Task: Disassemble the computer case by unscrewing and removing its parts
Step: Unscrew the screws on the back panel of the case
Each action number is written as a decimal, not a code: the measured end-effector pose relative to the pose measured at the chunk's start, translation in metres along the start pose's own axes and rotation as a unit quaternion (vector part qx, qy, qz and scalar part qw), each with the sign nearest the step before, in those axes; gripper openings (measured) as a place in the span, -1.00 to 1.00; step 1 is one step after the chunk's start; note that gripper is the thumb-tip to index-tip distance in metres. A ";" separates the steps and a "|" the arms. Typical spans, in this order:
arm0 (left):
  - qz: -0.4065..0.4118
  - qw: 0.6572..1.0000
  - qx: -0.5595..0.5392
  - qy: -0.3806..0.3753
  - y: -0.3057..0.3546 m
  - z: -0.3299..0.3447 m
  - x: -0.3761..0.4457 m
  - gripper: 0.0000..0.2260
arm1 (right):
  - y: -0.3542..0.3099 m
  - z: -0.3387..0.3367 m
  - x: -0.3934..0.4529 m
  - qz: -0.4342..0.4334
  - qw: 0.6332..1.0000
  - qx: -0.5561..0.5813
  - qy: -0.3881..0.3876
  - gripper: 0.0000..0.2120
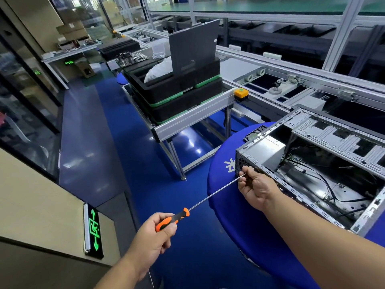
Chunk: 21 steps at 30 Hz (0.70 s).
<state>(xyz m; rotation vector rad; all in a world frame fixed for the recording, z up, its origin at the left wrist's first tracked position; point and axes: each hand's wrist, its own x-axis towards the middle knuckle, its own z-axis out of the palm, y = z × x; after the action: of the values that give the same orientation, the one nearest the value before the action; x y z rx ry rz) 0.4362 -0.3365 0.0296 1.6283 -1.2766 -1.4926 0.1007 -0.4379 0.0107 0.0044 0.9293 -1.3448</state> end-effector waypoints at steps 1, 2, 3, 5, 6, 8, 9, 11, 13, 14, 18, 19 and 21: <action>0.006 1.000 0.026 0.014 -0.001 0.000 0.000 -0.82 | 0.000 0.001 0.000 -0.001 1.000 0.000 0.001 -0.74; 0.008 0.998 0.045 0.032 -0.002 0.001 0.000 -0.78 | 0.000 0.001 -0.001 -0.002 1.000 -0.001 0.001 -0.74; 0.009 0.997 0.058 0.047 -0.002 0.001 -0.001 -0.75 | 0.000 0.001 -0.001 -0.004 1.000 -0.001 0.002 -0.74; 0.009 0.995 0.074 0.062 0.000 0.002 -0.001 -0.76 | 0.000 0.001 -0.001 -0.004 1.000 -0.001 0.001 -0.73; 0.010 0.995 0.079 0.064 0.000 0.002 -0.001 -0.78 | 0.000 0.000 -0.001 -0.003 1.000 -0.001 0.000 -0.73; 0.009 0.994 0.086 0.065 0.001 0.002 -0.001 -0.80 | 0.000 0.000 -0.001 -0.001 1.000 0.000 0.000 -0.72; 0.006 0.994 0.087 0.064 0.002 0.001 -0.002 -0.81 | 0.000 0.000 -0.001 0.001 1.000 -0.001 0.001 -0.72; 0.000 0.995 0.087 0.057 0.002 0.000 -0.001 -0.81 | 0.000 -0.001 0.000 0.001 1.000 0.001 0.001 -0.72; -0.003 0.995 0.089 0.047 0.000 -0.001 0.000 -0.82 | 0.000 -0.001 0.001 0.000 1.000 0.003 0.001 -0.72; -0.001 0.995 0.089 0.039 -0.001 -0.003 0.001 -0.83 | 0.000 -0.001 0.001 0.000 1.000 0.004 0.001 -0.72; 0.002 0.997 0.070 0.013 -0.007 -0.007 0.004 -0.81 | 0.001 -0.001 0.002 -0.001 1.000 0.008 0.002 -0.72; -0.003 0.998 0.063 0.009 -0.007 -0.007 0.005 -0.78 | 0.001 -0.001 0.001 -0.001 1.000 0.009 0.002 -0.72; -0.013 0.999 0.051 0.001 -0.008 -0.008 0.006 -0.70 | 0.000 -0.001 0.000 -0.001 1.000 0.008 0.002 -0.72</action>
<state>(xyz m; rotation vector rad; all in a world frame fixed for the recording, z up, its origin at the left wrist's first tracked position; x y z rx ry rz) 0.4455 -0.3405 0.0216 1.7164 -1.3547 -1.4630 0.1006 -0.4375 0.0099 0.0181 0.9213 -1.3534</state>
